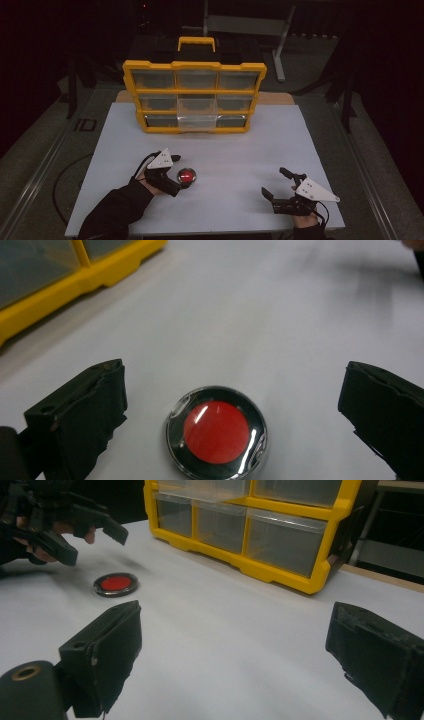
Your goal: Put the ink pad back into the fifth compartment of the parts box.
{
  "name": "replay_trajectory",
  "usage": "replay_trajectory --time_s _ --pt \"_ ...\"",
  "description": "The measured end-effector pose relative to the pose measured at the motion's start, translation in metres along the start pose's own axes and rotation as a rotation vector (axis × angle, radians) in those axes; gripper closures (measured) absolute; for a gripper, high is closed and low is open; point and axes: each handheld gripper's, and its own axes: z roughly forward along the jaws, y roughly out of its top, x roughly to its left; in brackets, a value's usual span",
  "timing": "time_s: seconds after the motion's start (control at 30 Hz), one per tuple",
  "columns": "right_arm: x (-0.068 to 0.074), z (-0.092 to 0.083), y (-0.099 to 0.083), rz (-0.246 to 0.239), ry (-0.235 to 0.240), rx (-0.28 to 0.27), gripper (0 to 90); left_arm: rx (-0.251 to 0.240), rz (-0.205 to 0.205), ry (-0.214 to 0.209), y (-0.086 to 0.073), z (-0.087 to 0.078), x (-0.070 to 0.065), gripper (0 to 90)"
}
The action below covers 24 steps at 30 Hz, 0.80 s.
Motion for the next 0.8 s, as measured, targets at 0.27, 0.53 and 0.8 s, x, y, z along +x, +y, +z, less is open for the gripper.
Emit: replay_trajectory --time_s 0.27,0.53,0.8 --pt "0.000 0.001 0.000 -0.002 0.004 0.002 7.9 0.055 0.020 -0.007 -0.004 0.010 0.001 1.9" --pt "0.000 0.001 -0.001 0.000 0.006 0.004 8.0 0.104 0.040 -0.015 -0.007 0.015 0.001 7.5" --pt "0.000 0.001 -0.001 0.001 0.007 0.006 7.9 0.147 0.054 -0.017 -0.006 0.018 0.003 15.2"
